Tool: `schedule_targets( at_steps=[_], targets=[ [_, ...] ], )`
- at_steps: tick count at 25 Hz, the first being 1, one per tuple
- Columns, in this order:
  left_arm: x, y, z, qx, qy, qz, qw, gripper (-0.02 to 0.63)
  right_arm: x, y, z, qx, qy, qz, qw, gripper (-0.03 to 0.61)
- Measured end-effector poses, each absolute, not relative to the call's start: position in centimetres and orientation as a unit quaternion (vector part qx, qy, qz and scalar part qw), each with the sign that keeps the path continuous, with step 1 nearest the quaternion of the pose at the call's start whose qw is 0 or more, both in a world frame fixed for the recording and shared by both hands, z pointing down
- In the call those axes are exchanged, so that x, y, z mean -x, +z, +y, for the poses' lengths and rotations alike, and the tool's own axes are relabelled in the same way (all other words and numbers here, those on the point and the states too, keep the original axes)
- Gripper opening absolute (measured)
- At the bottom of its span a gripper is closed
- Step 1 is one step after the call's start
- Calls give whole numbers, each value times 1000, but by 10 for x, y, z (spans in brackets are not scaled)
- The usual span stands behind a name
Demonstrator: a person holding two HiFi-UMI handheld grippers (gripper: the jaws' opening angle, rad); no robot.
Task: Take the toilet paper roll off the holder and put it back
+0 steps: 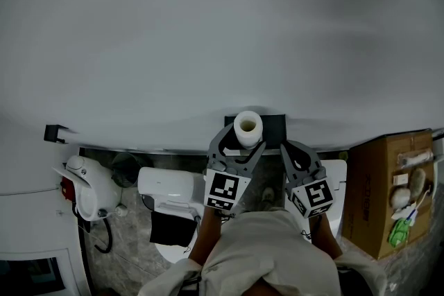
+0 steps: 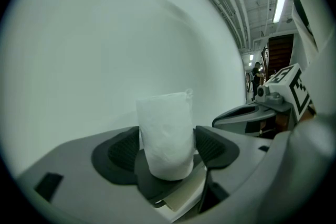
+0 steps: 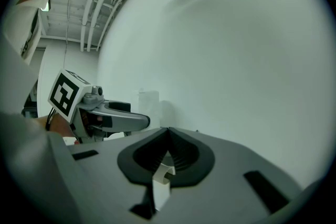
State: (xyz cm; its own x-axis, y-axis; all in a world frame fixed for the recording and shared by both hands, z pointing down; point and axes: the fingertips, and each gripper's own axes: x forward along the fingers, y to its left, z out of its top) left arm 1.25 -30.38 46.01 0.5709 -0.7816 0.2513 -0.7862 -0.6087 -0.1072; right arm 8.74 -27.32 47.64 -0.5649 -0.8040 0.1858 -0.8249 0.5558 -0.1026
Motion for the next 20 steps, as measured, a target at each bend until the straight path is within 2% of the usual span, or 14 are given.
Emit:
schedule_targets(
  at_steps=[20],
  targets=[
    [-11, 465, -307, -879, 161, -448, -5, 302, -81, 475, -266, -463, 86, -880, 62, -3]
  ],
)
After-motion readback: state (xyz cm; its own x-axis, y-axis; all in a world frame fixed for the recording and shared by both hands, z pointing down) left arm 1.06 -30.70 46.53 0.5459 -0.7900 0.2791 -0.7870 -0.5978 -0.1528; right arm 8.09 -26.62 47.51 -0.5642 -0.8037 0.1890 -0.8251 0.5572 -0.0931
